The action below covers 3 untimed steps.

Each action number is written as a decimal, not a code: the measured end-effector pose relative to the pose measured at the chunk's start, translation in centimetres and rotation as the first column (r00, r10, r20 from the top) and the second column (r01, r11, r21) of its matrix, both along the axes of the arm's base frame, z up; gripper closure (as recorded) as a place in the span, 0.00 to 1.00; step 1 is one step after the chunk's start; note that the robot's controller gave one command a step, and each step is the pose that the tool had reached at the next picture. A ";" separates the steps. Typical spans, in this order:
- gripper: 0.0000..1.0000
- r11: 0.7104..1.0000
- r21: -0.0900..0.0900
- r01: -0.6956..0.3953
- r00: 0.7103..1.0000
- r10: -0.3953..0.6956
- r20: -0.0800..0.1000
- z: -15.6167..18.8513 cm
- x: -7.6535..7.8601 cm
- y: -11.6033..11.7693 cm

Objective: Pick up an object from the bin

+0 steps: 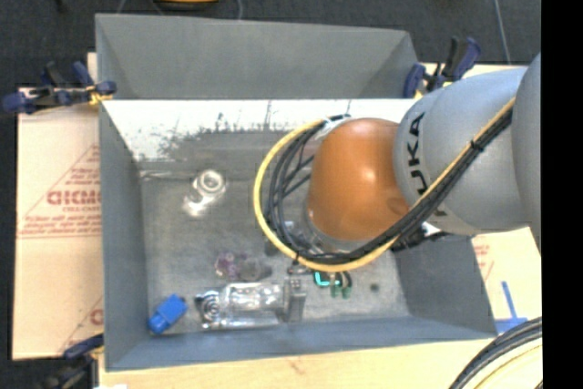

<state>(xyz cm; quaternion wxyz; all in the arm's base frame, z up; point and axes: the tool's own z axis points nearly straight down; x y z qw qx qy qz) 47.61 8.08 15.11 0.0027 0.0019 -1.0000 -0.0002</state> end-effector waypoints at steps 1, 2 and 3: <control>0.00 1.000 0.001 -0.012 1.000 0.012 0.003 -8.0 4.9 1.1; 1.00 1.000 -0.001 -0.012 1.000 0.012 -0.014 -7.6 4.5 1.1; 1.00 1.000 0.001 -0.014 1.000 0.014 0.014 -0.2 4.8 0.3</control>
Offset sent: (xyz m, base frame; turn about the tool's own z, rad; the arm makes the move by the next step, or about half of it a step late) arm 0.0466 0.0116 -0.0793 -0.0133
